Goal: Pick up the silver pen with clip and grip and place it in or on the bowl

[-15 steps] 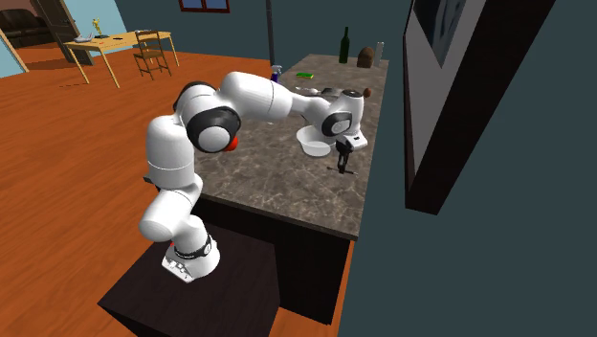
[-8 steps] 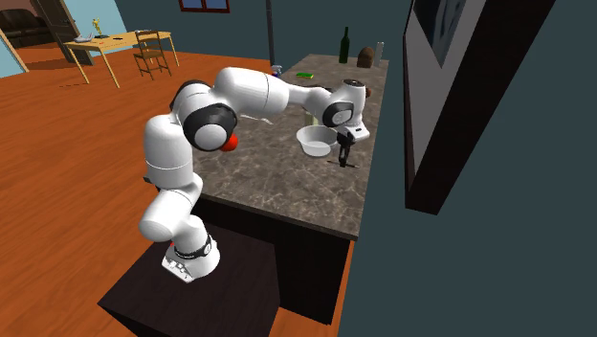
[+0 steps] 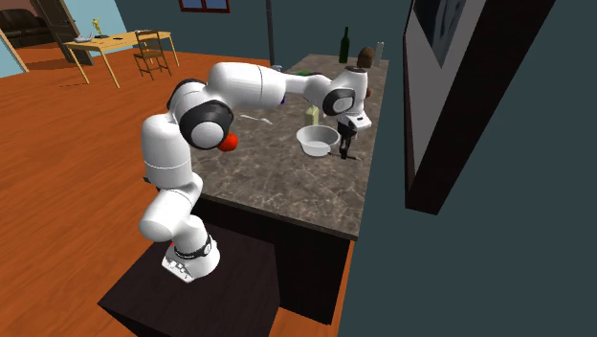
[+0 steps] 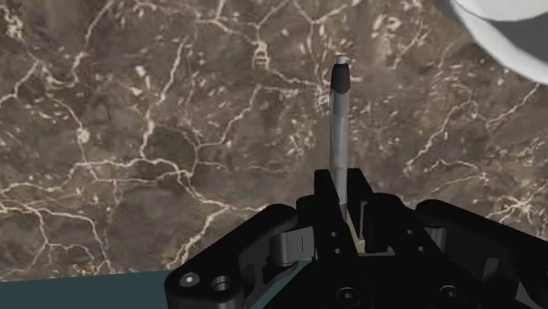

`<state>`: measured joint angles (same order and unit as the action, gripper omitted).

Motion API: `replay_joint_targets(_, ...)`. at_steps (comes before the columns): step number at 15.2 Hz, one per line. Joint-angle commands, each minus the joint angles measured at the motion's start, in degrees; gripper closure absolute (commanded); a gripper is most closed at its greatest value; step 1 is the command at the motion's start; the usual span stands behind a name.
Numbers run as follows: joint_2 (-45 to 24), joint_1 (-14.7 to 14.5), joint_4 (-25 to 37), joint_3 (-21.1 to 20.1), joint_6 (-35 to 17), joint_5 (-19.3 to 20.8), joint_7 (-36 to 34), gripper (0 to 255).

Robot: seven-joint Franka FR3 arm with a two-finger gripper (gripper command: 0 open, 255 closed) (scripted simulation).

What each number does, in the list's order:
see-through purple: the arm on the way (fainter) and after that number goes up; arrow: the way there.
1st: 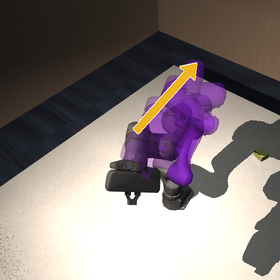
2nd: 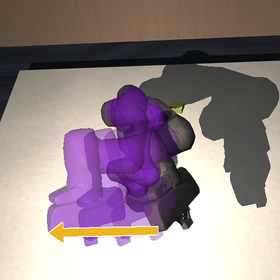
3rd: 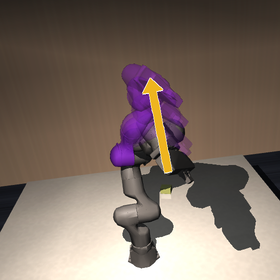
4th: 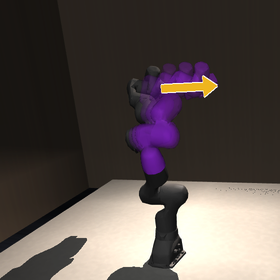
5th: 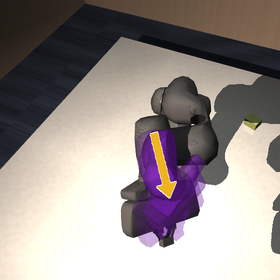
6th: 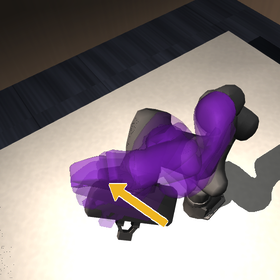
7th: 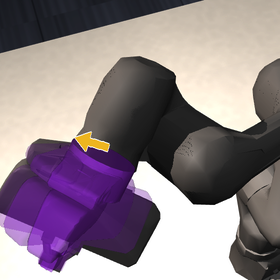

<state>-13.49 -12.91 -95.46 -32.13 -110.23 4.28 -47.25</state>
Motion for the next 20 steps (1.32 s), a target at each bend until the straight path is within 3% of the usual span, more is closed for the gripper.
replay_joint_targets(1, 0.15, -0.07, 1.61, -0.08, 1.75, -0.11, 0.00, 255)
replay_joint_targets(13, -0.12, -0.71, 10.89, -0.36, 10.76, -0.02, -0.26, 255)
replay_joint_targets(20, -1.17, -6.99, 12.23, -3.36, 11.19, 1.76, -9.49, 255)
